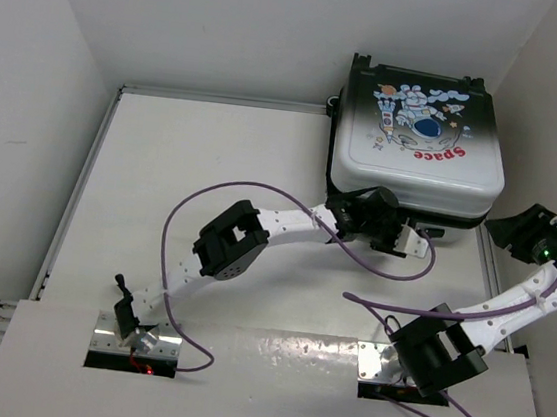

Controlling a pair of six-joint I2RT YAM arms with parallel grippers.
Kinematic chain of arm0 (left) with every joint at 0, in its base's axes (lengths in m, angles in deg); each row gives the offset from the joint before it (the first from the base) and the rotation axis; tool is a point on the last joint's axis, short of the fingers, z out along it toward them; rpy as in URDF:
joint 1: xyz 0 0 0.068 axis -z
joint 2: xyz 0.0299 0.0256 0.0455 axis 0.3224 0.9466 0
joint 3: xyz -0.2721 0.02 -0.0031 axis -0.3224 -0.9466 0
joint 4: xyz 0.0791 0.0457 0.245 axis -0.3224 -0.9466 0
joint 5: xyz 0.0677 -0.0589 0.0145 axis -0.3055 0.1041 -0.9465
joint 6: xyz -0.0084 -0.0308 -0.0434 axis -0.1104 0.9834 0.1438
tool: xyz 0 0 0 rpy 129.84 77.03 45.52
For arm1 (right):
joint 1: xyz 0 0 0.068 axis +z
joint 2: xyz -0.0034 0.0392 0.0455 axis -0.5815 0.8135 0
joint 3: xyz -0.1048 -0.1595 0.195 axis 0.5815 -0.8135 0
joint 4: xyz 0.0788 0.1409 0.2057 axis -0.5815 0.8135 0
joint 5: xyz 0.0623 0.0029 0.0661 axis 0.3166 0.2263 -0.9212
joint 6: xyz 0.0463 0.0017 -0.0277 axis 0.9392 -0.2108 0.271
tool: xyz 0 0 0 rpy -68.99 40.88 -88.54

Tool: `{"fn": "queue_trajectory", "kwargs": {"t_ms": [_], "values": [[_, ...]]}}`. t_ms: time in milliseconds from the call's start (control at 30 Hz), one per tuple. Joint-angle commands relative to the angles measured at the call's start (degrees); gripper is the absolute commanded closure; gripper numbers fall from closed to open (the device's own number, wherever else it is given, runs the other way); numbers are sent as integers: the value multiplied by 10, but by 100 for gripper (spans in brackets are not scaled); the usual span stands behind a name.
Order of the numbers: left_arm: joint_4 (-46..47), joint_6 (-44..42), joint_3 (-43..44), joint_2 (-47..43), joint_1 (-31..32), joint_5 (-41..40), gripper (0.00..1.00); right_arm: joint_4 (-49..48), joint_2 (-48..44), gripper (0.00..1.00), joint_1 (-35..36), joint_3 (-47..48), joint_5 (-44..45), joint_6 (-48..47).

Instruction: Pack the luggage

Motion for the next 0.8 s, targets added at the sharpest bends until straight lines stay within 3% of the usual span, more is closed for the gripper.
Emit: {"fn": "queue_trajectory", "kwargs": {"t_ms": [0,267,333,367,467,533,700,767], "values": [[-154,25,-51,9,-48,-90,50,-9,3,50,5,11,-4,-11],[-171,14,-255,-87,-119,-177,54,-30,-23,50,75,-36,22,-33],[-171,8,-276,-96,-131,-184,61,-52,-35,50,99,-46,33,-18],[-171,0,-285,-96,-141,-192,69,-64,-44,50,114,-52,39,8],[-181,-7,-310,-124,-152,-191,92,-120,-61,51,153,-94,110,55],[-181,-1,-328,-143,-159,-173,98,-167,-69,53,200,-125,194,77],[-198,0,-404,-202,-165,-184,100,-214,-82,54,293,-146,360,119],[-198,-17,-435,-226,-165,-184,100,-220,-79,55,312,-143,385,120]]}}
